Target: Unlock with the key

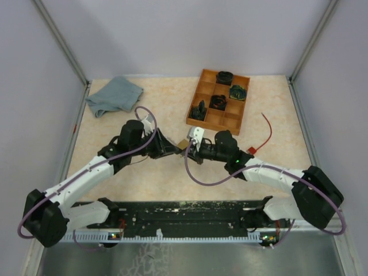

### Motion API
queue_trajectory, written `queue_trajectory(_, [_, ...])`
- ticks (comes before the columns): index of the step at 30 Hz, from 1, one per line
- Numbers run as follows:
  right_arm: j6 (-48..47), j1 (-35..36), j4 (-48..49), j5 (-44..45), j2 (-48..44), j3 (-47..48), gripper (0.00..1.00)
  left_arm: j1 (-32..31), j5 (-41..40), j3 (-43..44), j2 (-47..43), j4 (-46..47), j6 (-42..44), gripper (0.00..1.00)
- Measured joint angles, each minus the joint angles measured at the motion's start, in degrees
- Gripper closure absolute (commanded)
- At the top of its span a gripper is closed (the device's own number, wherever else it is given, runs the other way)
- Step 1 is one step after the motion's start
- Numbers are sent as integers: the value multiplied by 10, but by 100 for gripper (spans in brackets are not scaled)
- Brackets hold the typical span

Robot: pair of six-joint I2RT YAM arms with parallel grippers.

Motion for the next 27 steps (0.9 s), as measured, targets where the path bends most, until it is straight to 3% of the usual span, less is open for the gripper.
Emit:
queue_trajectory(5, [-2,11,-18,-2,13,2,100,-1,0,0,4,-29,6,100])
queue_trajectory(9, [8,14,-7,-11,12,1,73,3,-5,2,-17,-45,10,100])
queue_trajectory(11, [9,15,-2,-16,3,1,66,9,-3,8,-26,-49,10,100])
queue_trajectory(21, [-30,20,80,-2,-116,-59,59,65,68,32,-26,-71,12,100])
queue_trajectory(27, [-35,20,129,14,-111,-96,60,75,113,32,-23,-68,2,100])
